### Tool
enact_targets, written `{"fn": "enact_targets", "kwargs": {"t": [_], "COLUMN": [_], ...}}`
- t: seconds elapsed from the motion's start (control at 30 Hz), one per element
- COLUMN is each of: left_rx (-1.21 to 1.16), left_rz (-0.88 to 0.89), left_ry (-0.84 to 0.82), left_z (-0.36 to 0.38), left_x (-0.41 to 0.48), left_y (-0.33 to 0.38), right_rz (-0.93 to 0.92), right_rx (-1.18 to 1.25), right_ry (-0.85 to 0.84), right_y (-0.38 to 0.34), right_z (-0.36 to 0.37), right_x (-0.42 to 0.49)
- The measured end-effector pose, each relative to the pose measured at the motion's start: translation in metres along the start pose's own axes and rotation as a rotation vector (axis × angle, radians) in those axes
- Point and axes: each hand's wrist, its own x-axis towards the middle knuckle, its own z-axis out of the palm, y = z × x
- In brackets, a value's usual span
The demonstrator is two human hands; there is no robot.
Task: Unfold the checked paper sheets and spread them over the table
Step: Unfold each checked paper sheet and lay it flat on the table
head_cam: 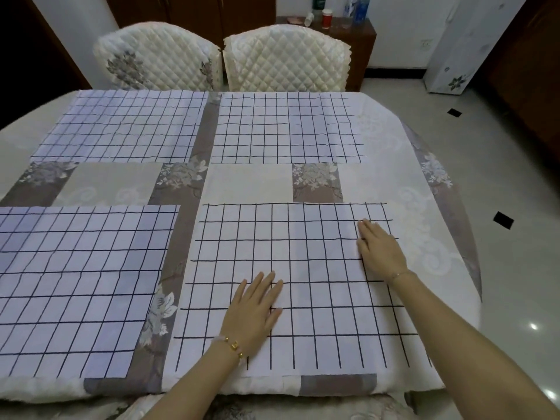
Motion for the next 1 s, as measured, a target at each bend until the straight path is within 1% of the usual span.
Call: {"fn": "enact_targets", "kwargs": {"t": [0.07,0.1,0.2,0.27,0.33,0.4,0.5,0.57,0.63,0.77,0.83,0.93,1.0], "left_rx": [-0.004,-0.006,0.029,0.052,0.067,0.066,0.110,0.112,0.100,0.015,-0.008,-0.003,-0.007], "left_rz": [0.013,0.026,0.083,0.111,0.117,0.129,0.144,0.093,-0.002,-0.147,-0.156,-0.163,-0.164], "left_ry": [-0.008,-0.002,0.058,0.104,0.113,0.104,0.090,0.099,0.099,0.033,0.024,-0.067,-0.068], "left_z": [-0.001,-0.001,-0.004,-0.007,-0.011,-0.015,-0.021,-0.025,-0.030,-0.036,-0.037,-0.043,-0.050], "left_x": [0.000,0.001,0.004,0.009,0.013,0.016,0.017,0.019,0.021,0.016,0.011,0.013,0.017], "left_y": [-0.001,-0.002,-0.003,-0.005,-0.007,-0.008,-0.014,-0.025,-0.042,-0.077,-0.083,-0.082,-0.079], "right_rz": [0.026,0.027,-0.083,-0.159,-0.185,-0.163,-0.130,-0.101,-0.092,-0.079,-0.078,-0.062,-0.048], "right_rx": [-0.010,0.000,0.039,0.061,0.063,0.031,0.014,0.035,0.031,0.071,0.082,0.093,0.110], "right_ry": [0.001,0.033,0.131,0.110,0.101,0.082,0.072,0.073,0.074,0.039,0.048,0.014,-0.017], "right_y": [-0.005,-0.011,-0.031,-0.039,-0.040,-0.035,-0.026,-0.025,-0.028,-0.028,-0.032,-0.035,-0.037], "right_z": [-0.001,-0.002,-0.001,0.006,0.016,0.024,0.030,0.031,0.032,0.031,0.028,0.023,0.019], "right_x": [0.001,-0.005,-0.042,-0.078,-0.111,-0.136,-0.149,-0.149,-0.148,-0.149,-0.151,-0.151,-0.152]}}
